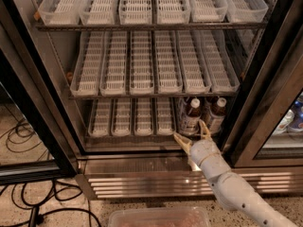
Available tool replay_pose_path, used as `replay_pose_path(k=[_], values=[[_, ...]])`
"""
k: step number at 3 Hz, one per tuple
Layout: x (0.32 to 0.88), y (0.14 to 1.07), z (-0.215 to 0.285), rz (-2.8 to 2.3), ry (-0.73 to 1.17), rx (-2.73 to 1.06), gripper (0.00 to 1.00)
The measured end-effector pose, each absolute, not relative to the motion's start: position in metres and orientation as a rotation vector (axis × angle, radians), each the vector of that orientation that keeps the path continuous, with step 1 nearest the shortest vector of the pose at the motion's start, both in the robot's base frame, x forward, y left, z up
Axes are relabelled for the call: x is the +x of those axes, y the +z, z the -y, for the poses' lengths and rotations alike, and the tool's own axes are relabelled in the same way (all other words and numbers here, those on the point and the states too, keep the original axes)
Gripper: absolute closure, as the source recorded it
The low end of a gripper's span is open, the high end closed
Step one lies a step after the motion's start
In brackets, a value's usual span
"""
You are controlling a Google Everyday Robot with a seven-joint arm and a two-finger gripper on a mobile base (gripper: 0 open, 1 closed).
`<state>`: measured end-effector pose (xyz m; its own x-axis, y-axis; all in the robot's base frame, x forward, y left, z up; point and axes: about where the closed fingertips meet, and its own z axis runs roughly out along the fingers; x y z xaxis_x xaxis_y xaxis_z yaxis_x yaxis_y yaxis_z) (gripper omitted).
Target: Pick blue plastic bottle from bottom shelf of fridge
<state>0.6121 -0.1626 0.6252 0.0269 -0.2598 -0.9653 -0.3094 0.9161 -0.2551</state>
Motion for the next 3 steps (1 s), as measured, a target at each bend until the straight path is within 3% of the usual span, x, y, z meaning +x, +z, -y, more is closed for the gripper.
replay_pose_path(k=[3], values=[[0.646, 0.622, 0.173, -1.53, -0.029, -0.416, 0.36]])
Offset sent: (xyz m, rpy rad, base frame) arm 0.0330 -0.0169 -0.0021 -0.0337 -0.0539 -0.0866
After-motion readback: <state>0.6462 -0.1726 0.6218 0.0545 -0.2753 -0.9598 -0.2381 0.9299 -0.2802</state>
